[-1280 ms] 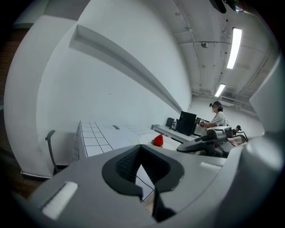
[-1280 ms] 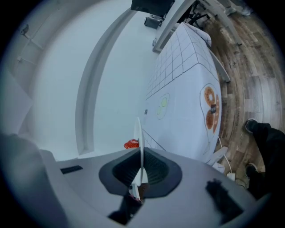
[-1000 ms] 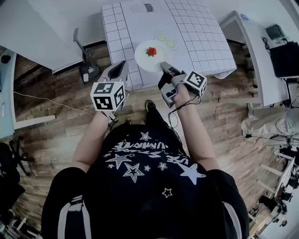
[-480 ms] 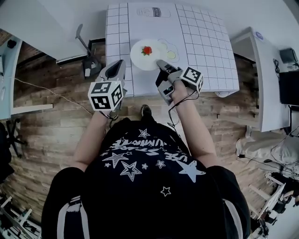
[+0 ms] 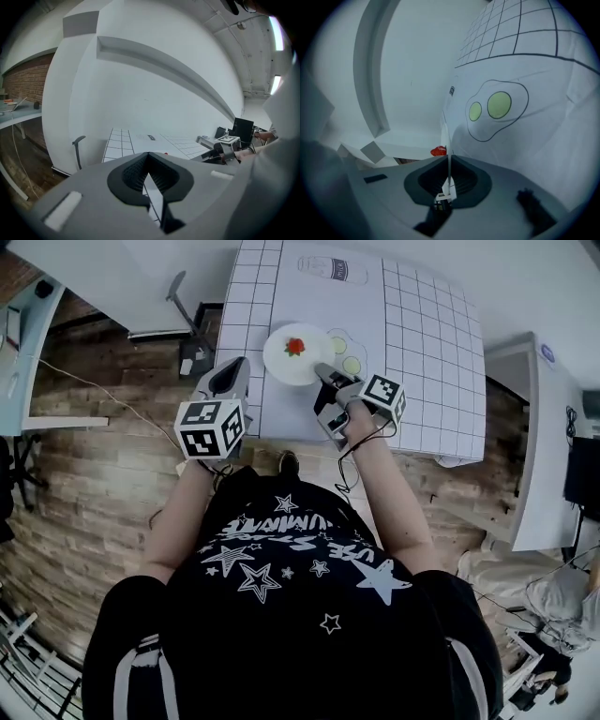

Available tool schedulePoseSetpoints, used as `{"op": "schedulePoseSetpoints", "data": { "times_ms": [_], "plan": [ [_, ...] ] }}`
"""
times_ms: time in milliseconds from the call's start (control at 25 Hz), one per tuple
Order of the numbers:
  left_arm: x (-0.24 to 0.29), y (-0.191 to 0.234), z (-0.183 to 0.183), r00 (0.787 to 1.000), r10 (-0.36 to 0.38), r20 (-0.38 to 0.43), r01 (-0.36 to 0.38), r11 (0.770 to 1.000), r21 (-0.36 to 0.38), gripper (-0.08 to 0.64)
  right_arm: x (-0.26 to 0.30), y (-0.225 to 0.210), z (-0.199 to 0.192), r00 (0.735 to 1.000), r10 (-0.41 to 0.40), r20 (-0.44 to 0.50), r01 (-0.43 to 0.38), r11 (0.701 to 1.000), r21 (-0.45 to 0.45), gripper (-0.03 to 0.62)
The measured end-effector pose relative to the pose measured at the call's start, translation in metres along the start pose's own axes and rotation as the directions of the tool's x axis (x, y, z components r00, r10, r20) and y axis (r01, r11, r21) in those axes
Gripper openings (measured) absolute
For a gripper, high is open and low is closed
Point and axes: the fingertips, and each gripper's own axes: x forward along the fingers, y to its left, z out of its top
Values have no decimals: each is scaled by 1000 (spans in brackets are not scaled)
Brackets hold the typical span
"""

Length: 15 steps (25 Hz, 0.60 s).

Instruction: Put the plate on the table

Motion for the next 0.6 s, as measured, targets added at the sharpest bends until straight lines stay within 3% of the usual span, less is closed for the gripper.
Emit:
{"op": "schedulePoseSetpoints", "data": {
  "times_ms": [600],
  "plan": [
    [6, -7, -19, 995, 103, -20, -103, 993, -50, 9, 18, -29, 1, 985, -55, -164, 45, 997, -61, 20]
  ]
}}
